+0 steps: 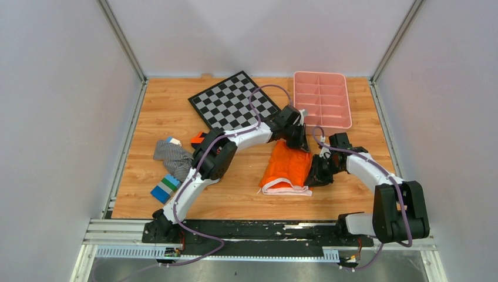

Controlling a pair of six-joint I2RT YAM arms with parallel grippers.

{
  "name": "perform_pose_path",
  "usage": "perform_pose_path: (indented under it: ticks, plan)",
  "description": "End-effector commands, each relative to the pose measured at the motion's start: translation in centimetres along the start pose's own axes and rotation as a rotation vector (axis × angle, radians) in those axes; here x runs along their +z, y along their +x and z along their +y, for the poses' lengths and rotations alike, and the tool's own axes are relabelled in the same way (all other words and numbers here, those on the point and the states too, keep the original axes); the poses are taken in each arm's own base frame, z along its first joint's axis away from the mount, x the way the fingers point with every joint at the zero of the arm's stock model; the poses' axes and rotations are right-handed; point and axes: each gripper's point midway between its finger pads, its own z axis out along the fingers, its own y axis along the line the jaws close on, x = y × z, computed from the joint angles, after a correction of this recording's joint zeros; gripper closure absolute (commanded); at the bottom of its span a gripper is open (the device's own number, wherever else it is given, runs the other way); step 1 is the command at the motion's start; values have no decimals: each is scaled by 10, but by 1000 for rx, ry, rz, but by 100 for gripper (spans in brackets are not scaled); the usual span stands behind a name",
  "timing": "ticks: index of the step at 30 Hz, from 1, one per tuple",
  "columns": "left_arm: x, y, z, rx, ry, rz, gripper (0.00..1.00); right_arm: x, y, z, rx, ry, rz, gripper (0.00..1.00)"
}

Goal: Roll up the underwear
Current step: Fold the underwear at the center of the board.

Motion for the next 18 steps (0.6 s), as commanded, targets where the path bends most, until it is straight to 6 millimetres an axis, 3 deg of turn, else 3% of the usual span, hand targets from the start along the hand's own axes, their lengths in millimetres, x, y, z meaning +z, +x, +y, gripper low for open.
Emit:
perform_pose_path:
  ticks: [1,3,7,9,13,15,18]
  plan:
    - [-5,-3,-30,14,74,-14,84,-11,-12,2,-3,20,-36,72]
    - [-8,-5,-34,22,81,-21,74,-22,-23,2,11,24,-47,52]
    - [-22,-17,-51,67,105,-52,63,-53,-47,-5,52,-8,-103,48]
    - [-32,-24,-58,86,110,-70,58,-64,-60,-7,31,-46,-147,48]
    - [-63,-42,-48,110,68,-130,55,-73,-97,-1,-83,-126,-231,52]
    - [-82,-47,-39,148,39,-149,55,-69,-114,11,-201,-220,-221,66]
    - [-103,-36,-23,201,-4,-124,55,-57,-136,14,-172,-267,-191,73]
